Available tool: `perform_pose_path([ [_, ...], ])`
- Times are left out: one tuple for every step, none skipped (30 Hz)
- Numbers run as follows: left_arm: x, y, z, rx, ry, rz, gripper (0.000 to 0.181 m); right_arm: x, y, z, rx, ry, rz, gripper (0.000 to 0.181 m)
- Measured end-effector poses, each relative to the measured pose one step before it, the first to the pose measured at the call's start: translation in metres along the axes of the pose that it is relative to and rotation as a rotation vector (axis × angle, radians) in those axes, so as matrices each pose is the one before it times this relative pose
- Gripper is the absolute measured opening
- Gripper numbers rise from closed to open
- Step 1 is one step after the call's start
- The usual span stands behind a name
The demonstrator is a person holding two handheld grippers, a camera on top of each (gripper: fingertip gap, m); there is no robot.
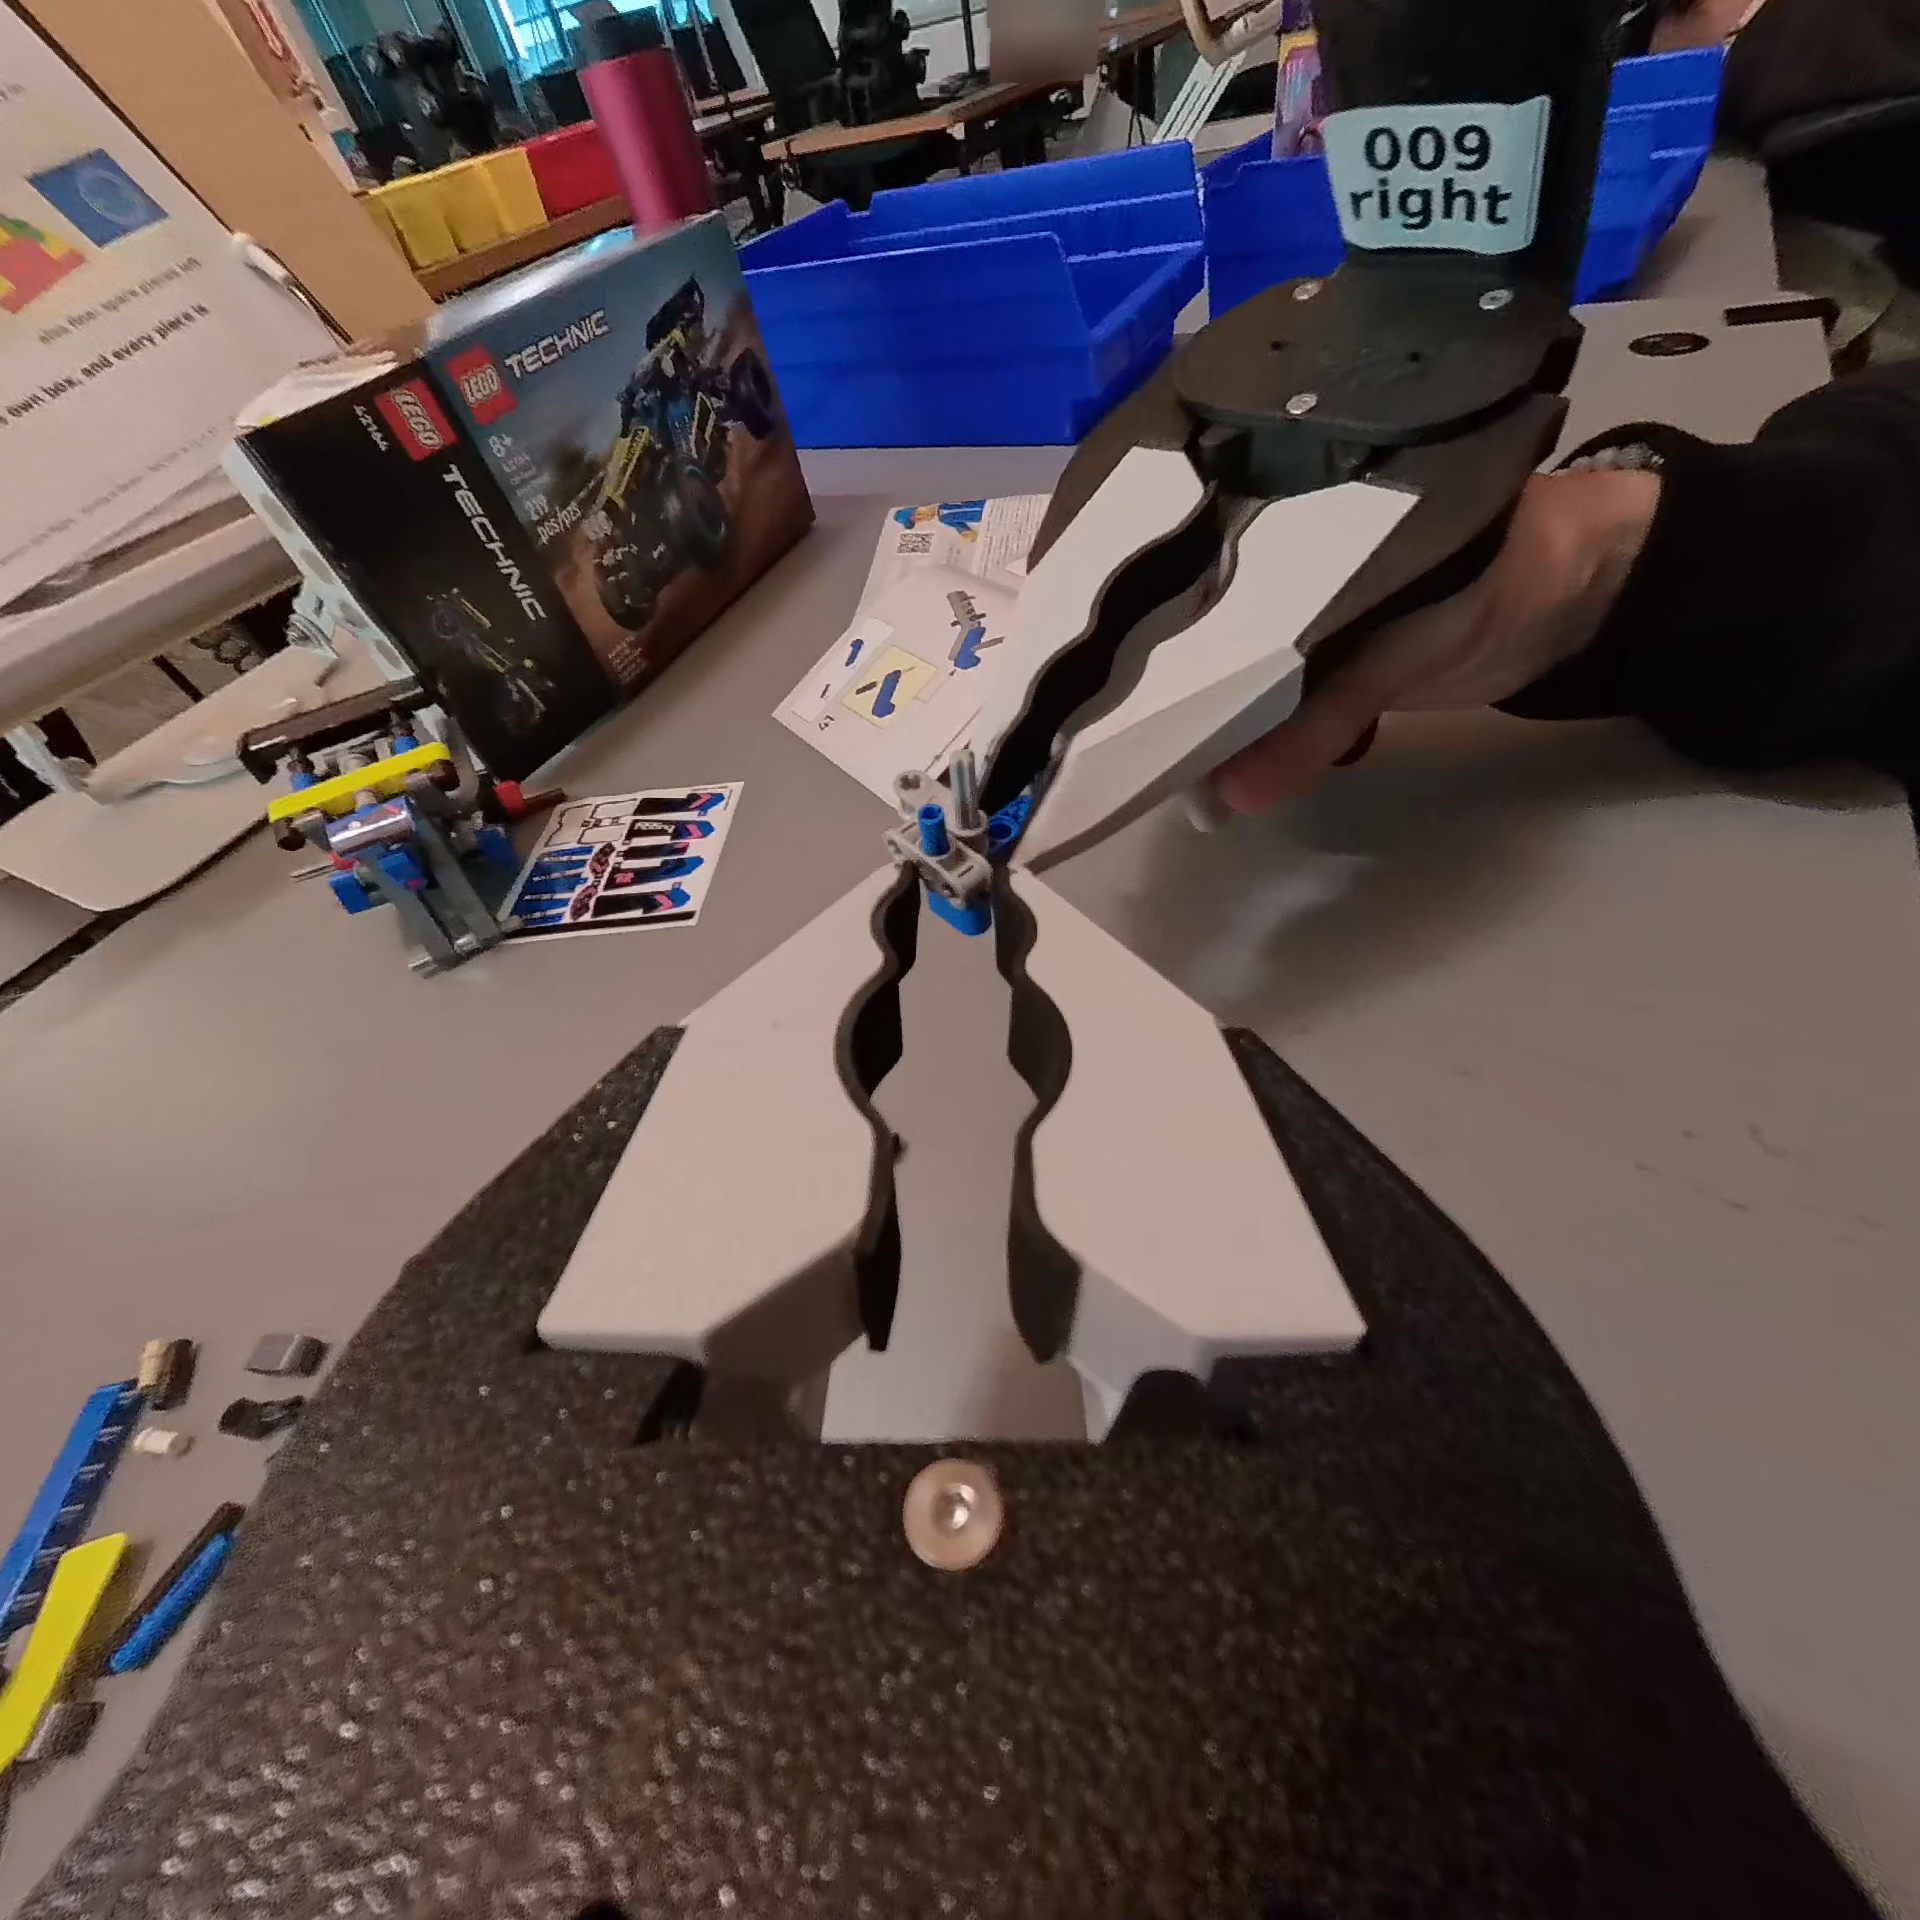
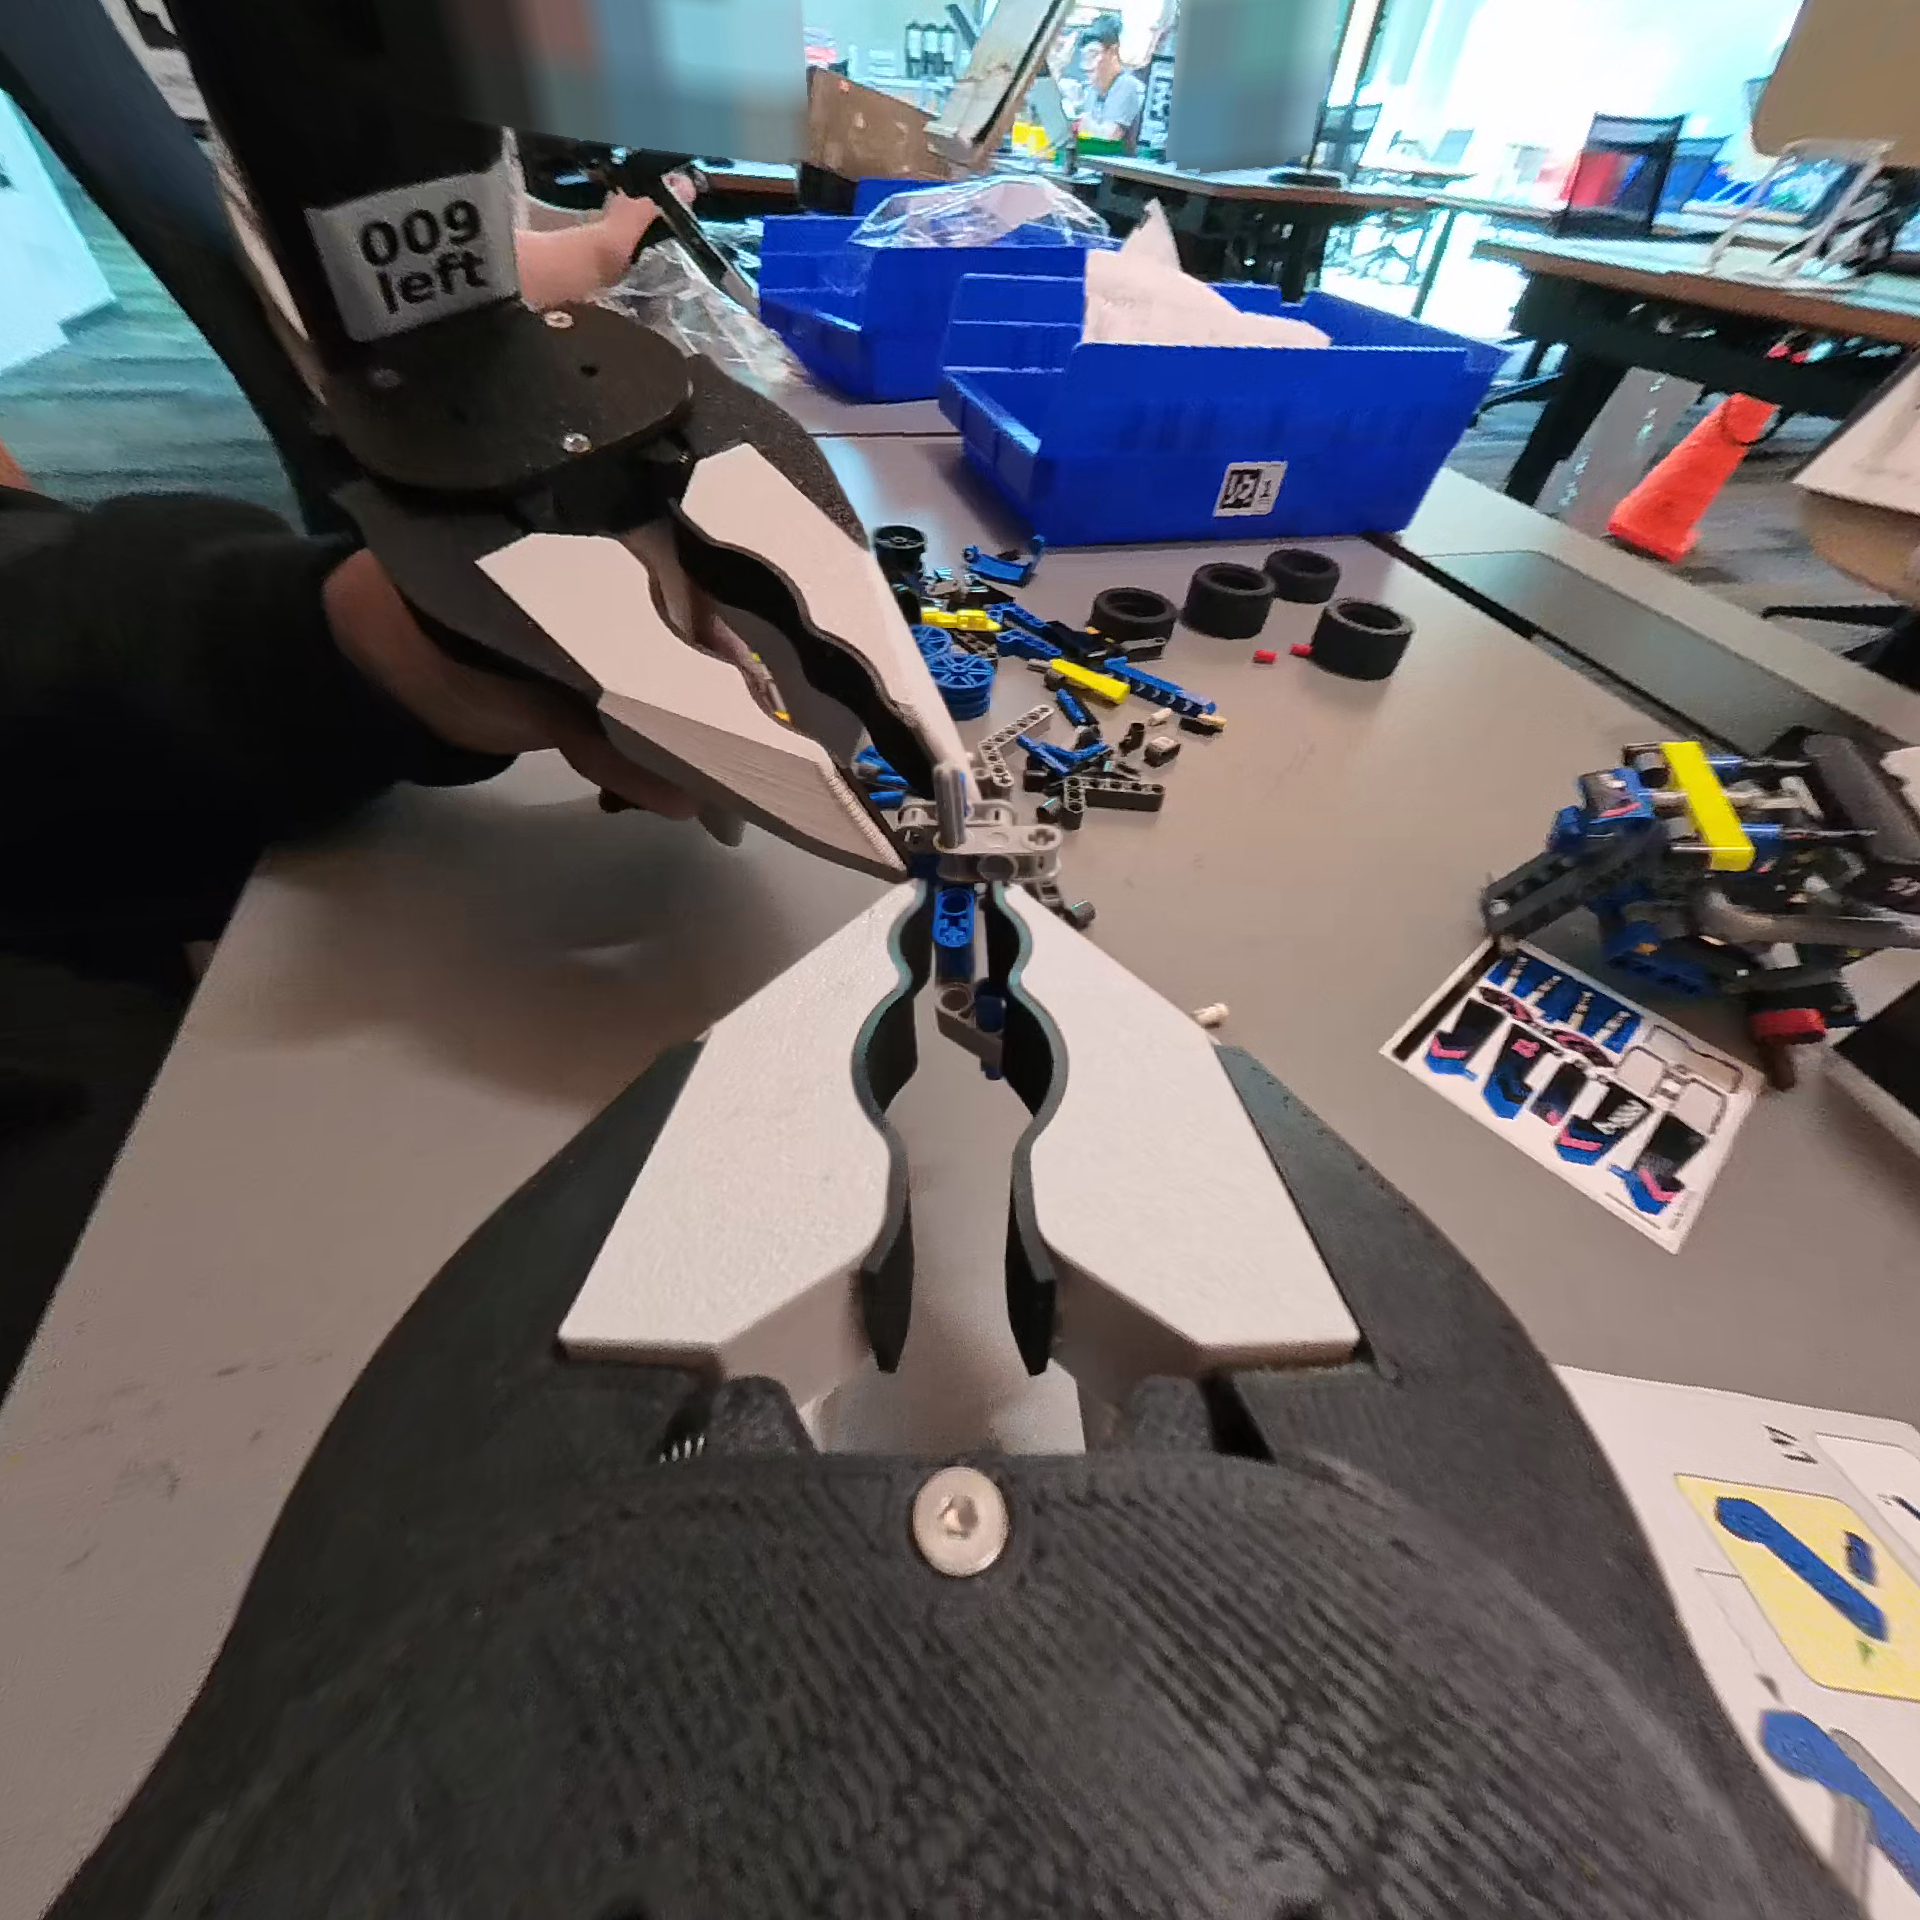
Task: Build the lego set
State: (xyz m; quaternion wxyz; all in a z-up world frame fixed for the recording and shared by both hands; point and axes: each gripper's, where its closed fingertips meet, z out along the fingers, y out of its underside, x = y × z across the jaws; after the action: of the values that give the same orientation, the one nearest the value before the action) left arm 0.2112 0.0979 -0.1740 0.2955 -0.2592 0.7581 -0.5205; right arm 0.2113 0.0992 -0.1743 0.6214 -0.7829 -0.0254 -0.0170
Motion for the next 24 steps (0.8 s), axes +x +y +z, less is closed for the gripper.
perform_pose_path([
  [-0.00077,-0.00033,0.00024,-0.0008,-0.0103,0.0081,0.011,0.00095,-0.00040,0.00009,-0.0004,0.0121,-0.0119,0.007],
  [-0.00120,-0.00035,0.00023,-0.0024,-0.0180,0.0118,0.010,0.00112,-0.00028,-0.00002,-0.0016,0.0107,-0.0056,0.008],
  [-0.00182,-0.00013,0.00022,-0.0056,-0.0263,0.0173,0.009,0.00225,0.00010,0.00002,-0.0038,0.0192,-0.0021,0.009],
  [-0.00221,-0.00004,0.00020,-0.0082,-0.0318,0.0189,0.008,0.00226,0.00017,0.00018,-0.0051,0.0207,-0.0050,0.011],
  [-0.00216,-0.00035,0.00016,-0.0081,-0.0321,0.0172,0.008,0.00057,-0.00080,-0.00001,0.0015,0.0107,-0.0132,0.012],
  [-0.00221,-0.00104,-0.00001,-0.0050,-0.0319,0.0158,0.007,0.00031,-0.00223,-0.00026,0.0119,0.0106,-0.0175,0.011],
  [-0.00269,-0.00062,-0.00017,-0.0064,-0.0330,0.0163,0.006,0.00182,-0.00222,-0.00055,0.0121,0.0205,-0.0145,0.011],
  [-0.00249,0.00007,-0.00005,-0.0099,-0.0278,0.0175,0.005,0.00112,-0.00229,-0.00050,0.0136,0.0142,-0.0109,0.010],
  [-0.00087,-0.00029,0.00012,-0.0051,-0.0154,0.0157,0.005,-0.00136,-0.00275,-0.00021,0.0159,-0.0046,-0.0027,0.009],
  [0.00041,-0.00178,0.00011,0.0085,-0.0057,0.0079,0.005,-0.00009,-0.00091,0.00039,0.0055,0.0012,0.0097,0.009],
  [0.00086,-0.00232,-0.00005,0.0149,-0.0009,-0.0034,0.005,0.00227,0.00316,0.00128,-0.0176,0.0122,0.0210,0.010],
  [0.00064,-0.00020,0.00031,0.0023,0.0008,-0.0095,0.004,0.00130,0.00418,0.00136,-0.0219,0.0023,0.0221,0.010],
  [0.00024,0.00157,0.00094,-0.0079,0.0008,-0.0051,0.004,0.00052,0.00215,0.00056,-0.0078,-0.0002,0.0131,0.011],
  [-0.00069,0.00070,0.00048,0.0013,-0.0054,-0.0008,0.005,0.00088,0.00111,-0.00027,-0.0047,0.0056,0.0066,0.011],
  [-0.00129,-0.00020,-0.00030,0.0079,-0.0084,-0.0025,0.005,0.00004,0.00101,-0.00028,-0.0092,-0.0001,0.0016,0.011],
  [-0.00018,-0.00015,-0.00046,0.0045,0.0022,-0.0066,0.005,-0.00061,0.00032,-0.00011,-0.0048,-0.0058,-0.0016,0.012],
  [0.00098,-0.00050,-0.00018,0.0053,0.0131,-0.0123,0.005,0.00099,-0.00021,-0.00028,0.0007,0.0038,-0.0043,0.011],
  [0.00156,-0.00131,-0.00015,0.0128,0.0198,-0.0177,0.004,0.00243,0.00007,-0.00094,0.0000,0.0118,-0.0138,0.009],
  [0.00190,-0.00174,-0.00027,0.0174,0.0274,-0.0205,0.004,0.00108,-0.00056,-0.00135,0.0011,0.0001,-0.0264,0.009],
  [0.00189,-0.00129,-0.00048,0.0154,0.0297,-0.0176,0.005,-0.00051,-0.00125,-0.00182,0.0028,-0.0100,-0.0305,0.011],
  [0.00118,-0.00122,-0.00065,0.0144,0.0263,-0.0138,0.005,-0.00184,-0.00141,-0.00173,0.0013,-0.0160,-0.0302,0.010],
  [0.00159,-0.00156,-0.00063,0.0161,0.0248,-0.0148,0.005,-0.00220,-0.00071,-0.00115,-0.0032,-0.0159,-0.0233,0.010],
  [0.00102,-0.00124,-0.00035,0.0129,0.0177,-0.0174,0.005,-0.00056,-0.00079,-0.00086,-0.0010,-0.0048,-0.0124,0.011],
  [0.00083,-0.00023,0.00019,0.0060,0.0136,-0.0153,0.005,-0.00061,-0.00039,-0.00058,-0.0004,-0.0056,-0.0121,0.012],
])
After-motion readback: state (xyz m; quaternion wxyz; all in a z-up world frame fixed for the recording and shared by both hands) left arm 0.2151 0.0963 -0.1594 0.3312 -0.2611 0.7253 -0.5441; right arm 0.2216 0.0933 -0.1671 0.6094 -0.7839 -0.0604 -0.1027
